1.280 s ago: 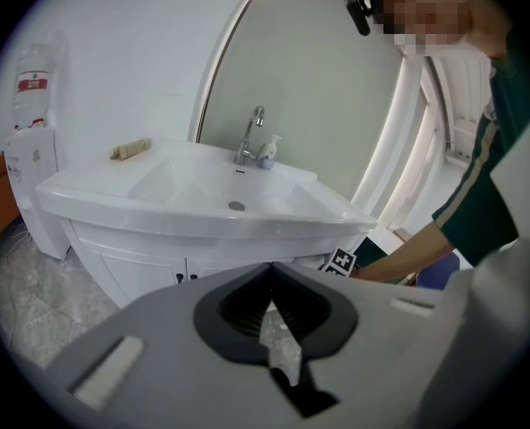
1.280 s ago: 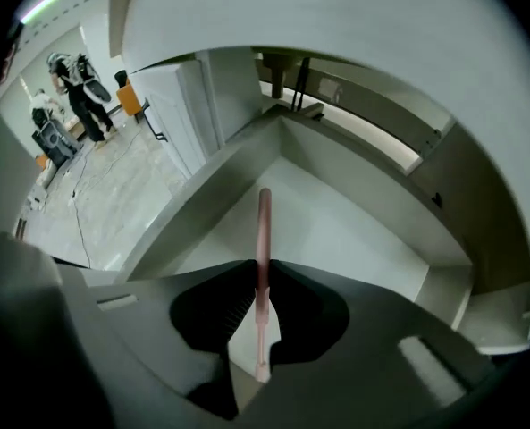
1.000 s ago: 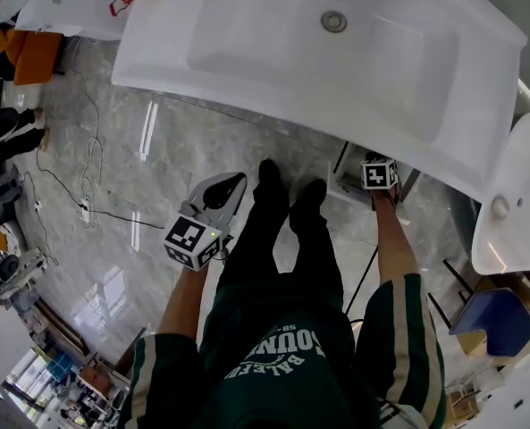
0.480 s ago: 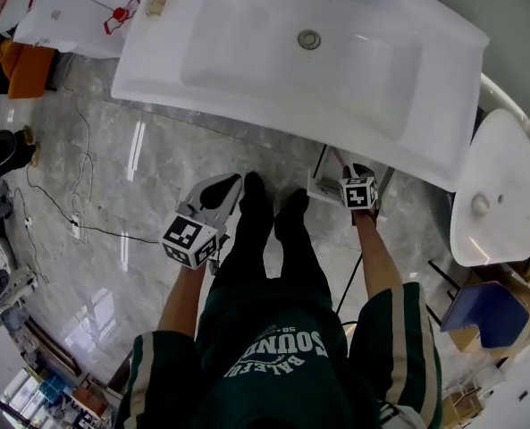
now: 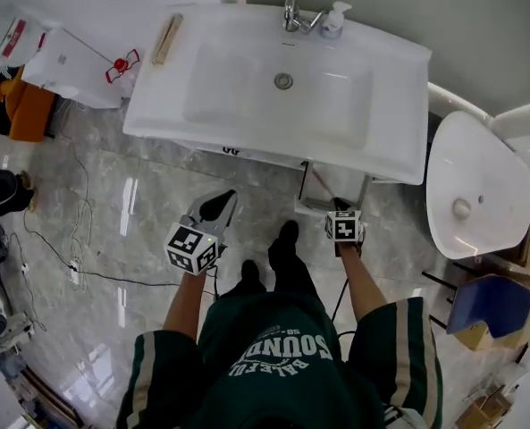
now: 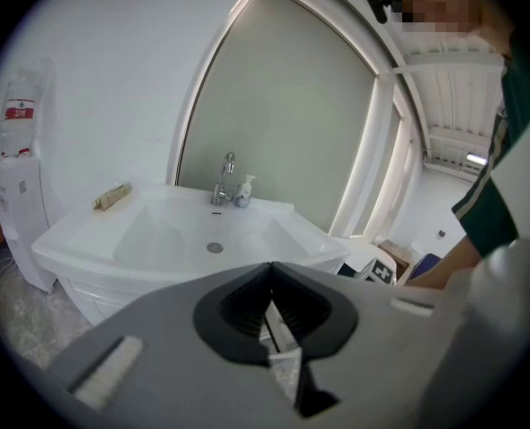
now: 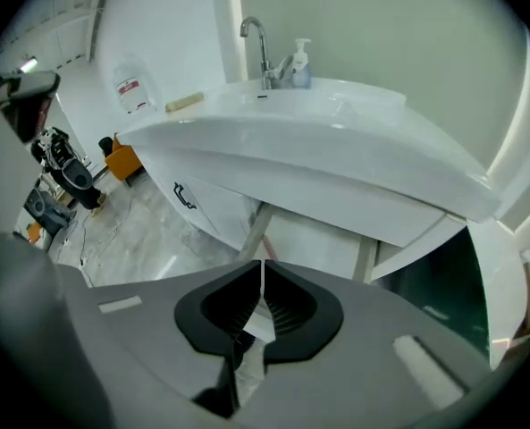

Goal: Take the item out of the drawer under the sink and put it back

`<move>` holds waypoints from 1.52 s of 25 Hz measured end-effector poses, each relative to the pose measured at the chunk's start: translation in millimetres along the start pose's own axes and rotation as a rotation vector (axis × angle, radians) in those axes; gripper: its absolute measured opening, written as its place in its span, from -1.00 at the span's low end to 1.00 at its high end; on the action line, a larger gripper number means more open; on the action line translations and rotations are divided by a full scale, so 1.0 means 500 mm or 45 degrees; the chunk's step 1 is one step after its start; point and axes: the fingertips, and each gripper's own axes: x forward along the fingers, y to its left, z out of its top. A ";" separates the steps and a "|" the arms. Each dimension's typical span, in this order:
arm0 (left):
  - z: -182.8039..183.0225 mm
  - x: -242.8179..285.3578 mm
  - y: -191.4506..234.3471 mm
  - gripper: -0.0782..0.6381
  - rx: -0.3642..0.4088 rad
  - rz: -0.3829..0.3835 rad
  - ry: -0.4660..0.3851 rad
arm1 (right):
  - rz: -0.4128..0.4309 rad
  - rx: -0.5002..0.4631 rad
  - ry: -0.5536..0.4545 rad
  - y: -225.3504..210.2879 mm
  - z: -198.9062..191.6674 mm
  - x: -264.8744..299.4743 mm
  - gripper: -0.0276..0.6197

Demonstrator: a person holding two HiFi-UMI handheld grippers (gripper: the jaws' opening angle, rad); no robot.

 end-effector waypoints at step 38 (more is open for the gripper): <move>0.158 -0.406 -0.146 -0.64 0.309 -0.105 -0.451 | 0.045 -0.185 -1.211 0.404 0.251 -0.798 -0.91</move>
